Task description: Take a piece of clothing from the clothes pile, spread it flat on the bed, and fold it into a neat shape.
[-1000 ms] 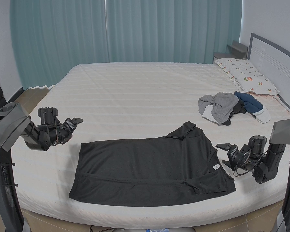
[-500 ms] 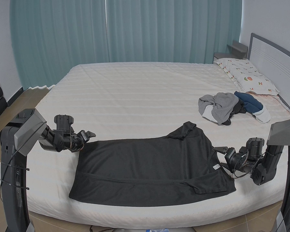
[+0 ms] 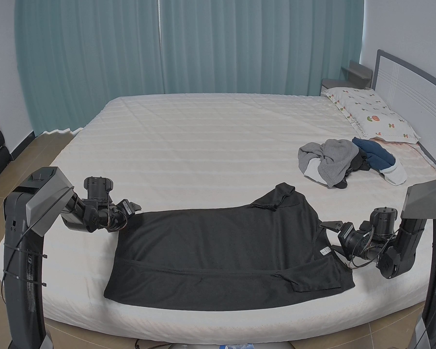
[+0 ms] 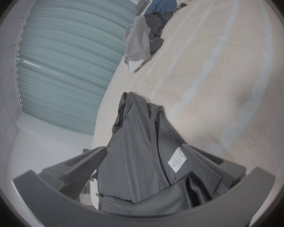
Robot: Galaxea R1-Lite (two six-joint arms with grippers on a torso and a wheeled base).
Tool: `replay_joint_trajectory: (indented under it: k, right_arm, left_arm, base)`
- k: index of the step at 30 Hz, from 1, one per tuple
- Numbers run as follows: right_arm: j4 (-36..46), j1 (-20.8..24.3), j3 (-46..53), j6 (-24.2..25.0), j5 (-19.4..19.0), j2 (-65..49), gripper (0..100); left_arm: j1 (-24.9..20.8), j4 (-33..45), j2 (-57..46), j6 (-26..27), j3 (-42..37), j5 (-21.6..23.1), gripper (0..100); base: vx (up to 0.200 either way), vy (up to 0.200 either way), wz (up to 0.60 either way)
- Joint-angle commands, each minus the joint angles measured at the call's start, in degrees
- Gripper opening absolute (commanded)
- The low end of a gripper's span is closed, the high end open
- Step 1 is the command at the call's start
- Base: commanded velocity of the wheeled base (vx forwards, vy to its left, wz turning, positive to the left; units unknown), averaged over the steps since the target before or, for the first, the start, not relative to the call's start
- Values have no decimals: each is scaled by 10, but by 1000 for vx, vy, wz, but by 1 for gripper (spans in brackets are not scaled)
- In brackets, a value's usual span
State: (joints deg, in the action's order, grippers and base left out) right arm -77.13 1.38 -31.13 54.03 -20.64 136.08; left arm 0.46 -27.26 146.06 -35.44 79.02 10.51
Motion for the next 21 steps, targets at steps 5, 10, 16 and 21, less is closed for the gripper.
replay_joint_trajectory:
  k: [5,10,16,21]
  right_arm:
    - [0,0,0,0,0,1,100]
    - [0,0,1,0,0,1,100]
    - [0,0,0,0,0,1,100]
    - [0,0,-12,0,2,-2,100]
  left_arm:
    - [9,-2,-2,-9,-1,-36,0]
    - [14,-23,-5,-18,-3,-40,0]
    - [13,-64,-9,-53,-5,-56,0]
    - [12,-66,-16,-52,-29,-56,0]
  base:
    - [0,0,0]
    - [0,0,0]
    - [0,0,0]
    - [0,0,0]
